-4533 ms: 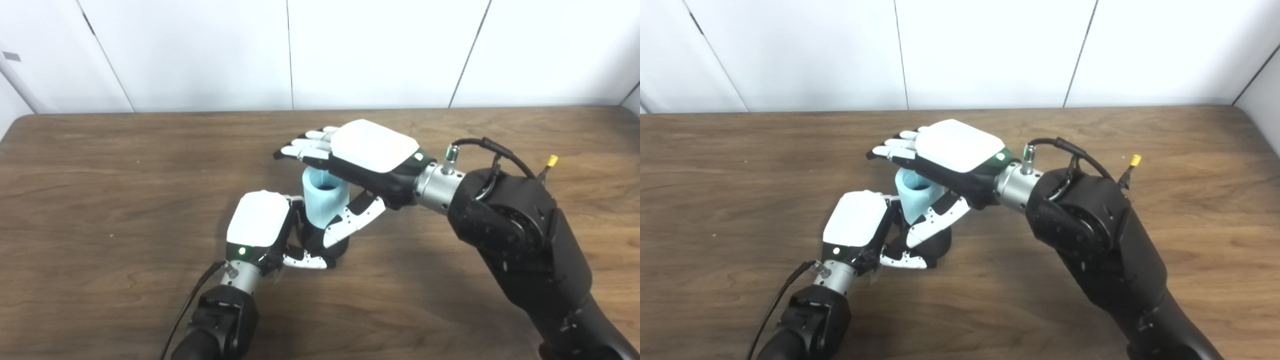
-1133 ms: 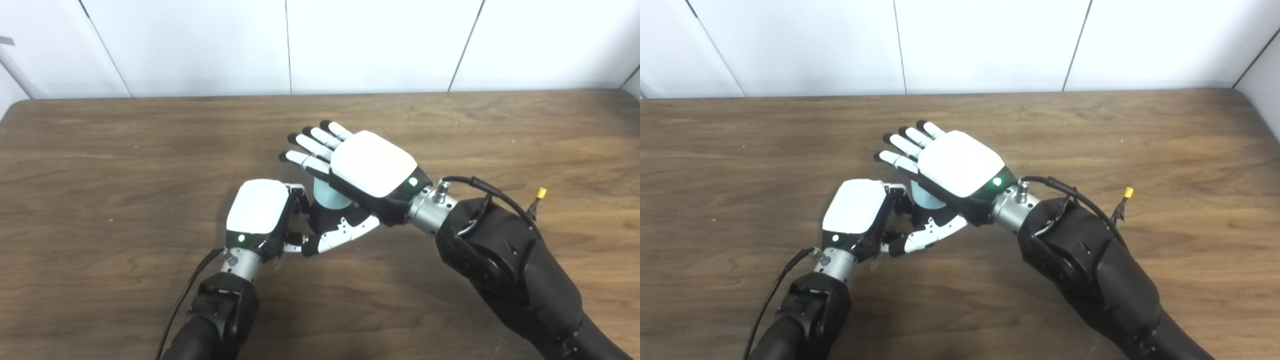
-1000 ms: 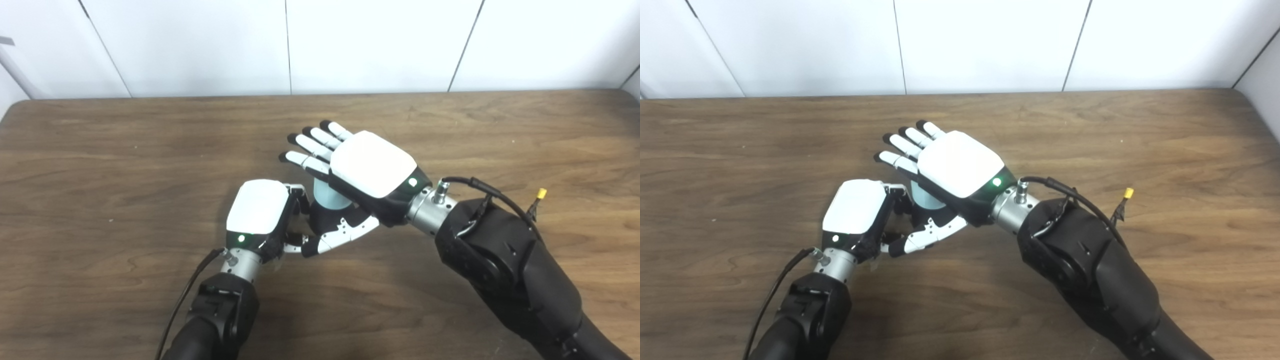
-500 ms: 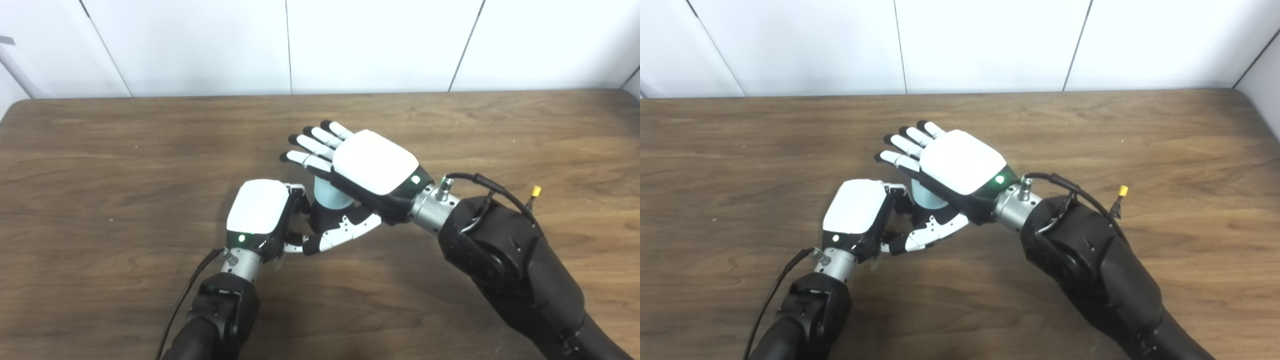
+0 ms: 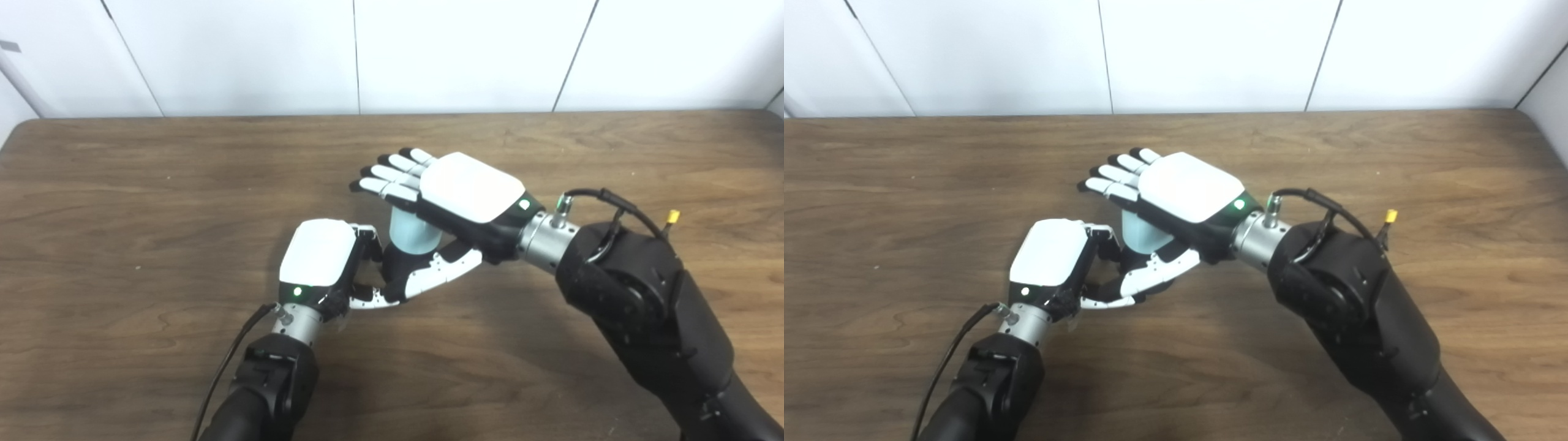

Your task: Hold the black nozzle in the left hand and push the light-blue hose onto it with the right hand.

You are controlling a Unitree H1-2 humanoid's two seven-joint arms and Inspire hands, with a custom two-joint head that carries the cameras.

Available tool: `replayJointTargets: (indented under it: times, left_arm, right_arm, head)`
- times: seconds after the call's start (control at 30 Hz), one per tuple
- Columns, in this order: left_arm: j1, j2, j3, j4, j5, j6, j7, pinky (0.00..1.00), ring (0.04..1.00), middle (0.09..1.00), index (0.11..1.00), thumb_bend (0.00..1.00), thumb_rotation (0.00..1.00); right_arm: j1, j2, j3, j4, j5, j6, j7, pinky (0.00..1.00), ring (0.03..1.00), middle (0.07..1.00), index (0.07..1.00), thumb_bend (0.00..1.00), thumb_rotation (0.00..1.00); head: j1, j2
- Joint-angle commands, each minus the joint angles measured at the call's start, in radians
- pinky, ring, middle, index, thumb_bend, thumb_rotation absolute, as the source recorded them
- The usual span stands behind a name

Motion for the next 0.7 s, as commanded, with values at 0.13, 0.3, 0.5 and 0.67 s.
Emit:
replayJointTargets:
  times: [0.13,0.3,0.5,0.67]
  left_arm:
    - [0.000,-0.001,-0.002,0.006,0.000,-0.006,-0.034,0.70,0.608,0.501,0.482,0.52,0.00]
    - [-0.006,0.001,0.007,0.013,-0.003,-0.011,-0.016,0.68,0.584,0.483,0.486,0.53,0.00]
    - [-0.003,0.003,0.012,0.008,-0.002,-0.011,-0.017,0.68,0.583,0.494,0.483,0.52,0.00]
    - [-0.002,0.001,0.016,0.015,-0.009,-0.013,-0.006,0.69,0.581,0.478,0.487,0.53,0.00]
  right_arm:
    - [-0.035,-0.012,-0.060,-0.020,0.041,0.018,0.006,1.00,1.000,0.971,0.956,0.69,1.00]
    - [-0.006,0.006,-0.100,0.004,0.088,0.000,-0.056,0.97,0.985,0.965,0.957,0.67,1.00]
    - [0.026,0.031,-0.149,0.048,0.193,-0.024,-0.141,0.96,0.986,0.976,0.983,0.64,1.00]
    - [0.030,0.018,-0.175,0.071,0.210,-0.009,-0.174,0.95,0.989,0.990,0.998,0.64,1.00]
  head:
    - [0.004,-0.001]
    - [0.005,-0.002]
    - [0.004,0.001]
    - [0.006,0.000]
